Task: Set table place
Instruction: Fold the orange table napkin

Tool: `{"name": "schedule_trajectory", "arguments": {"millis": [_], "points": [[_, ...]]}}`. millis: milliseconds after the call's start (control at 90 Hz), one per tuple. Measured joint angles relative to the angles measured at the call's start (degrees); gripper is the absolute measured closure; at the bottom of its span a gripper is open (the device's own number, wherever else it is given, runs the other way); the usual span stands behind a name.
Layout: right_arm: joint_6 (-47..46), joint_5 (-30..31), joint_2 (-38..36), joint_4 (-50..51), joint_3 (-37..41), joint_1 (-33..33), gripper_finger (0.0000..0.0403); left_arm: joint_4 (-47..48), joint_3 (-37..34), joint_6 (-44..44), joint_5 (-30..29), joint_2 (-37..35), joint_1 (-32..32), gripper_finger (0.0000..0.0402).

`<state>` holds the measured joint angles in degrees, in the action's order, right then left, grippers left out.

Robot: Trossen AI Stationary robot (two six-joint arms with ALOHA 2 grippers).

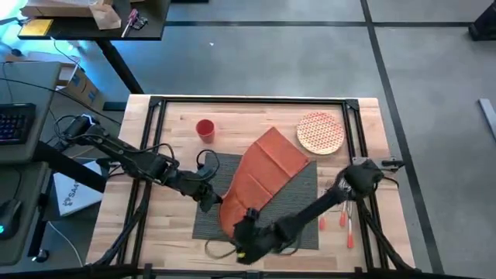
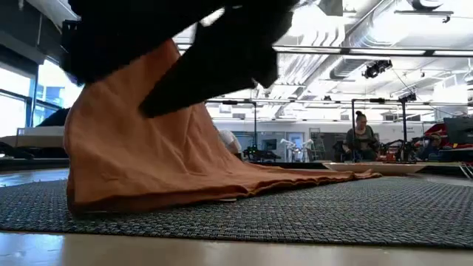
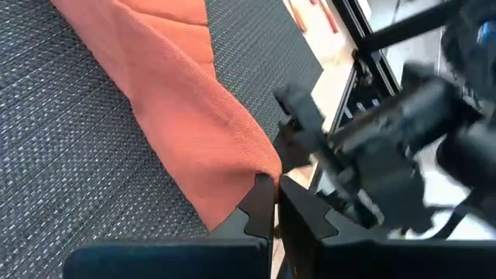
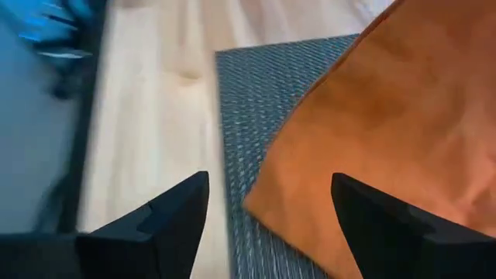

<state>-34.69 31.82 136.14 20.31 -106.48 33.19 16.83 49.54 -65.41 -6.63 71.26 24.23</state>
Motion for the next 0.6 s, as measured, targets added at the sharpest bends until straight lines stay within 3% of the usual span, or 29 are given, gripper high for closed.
{"name": "schedule_trajectory", "arguments": {"millis": [156,278,456,600], "points": [[-3.53,3.45,10.89,9.76,-16.63,-0.22,0.0146,-0.12,0.00,1.02,-0.05,0.00,0.16,0.0401],[-14.13,7.41,17.51,24.84,-28.49,-0.82,0.0150,-0.16,0.00,2.63,0.51,-0.01,0.28,0.0401],[-35.13,2.73,15.81,33.07,-24.46,-2.06,0.0191,-1.09,0.00,3.10,0.78,-0.04,0.65,0.0401],[-40.48,1.00,15.54,39.73,-26.51,-2.08,0.0291,-1.79,0.02,3.13,0.83,-0.28,1.82,0.0401]]}}
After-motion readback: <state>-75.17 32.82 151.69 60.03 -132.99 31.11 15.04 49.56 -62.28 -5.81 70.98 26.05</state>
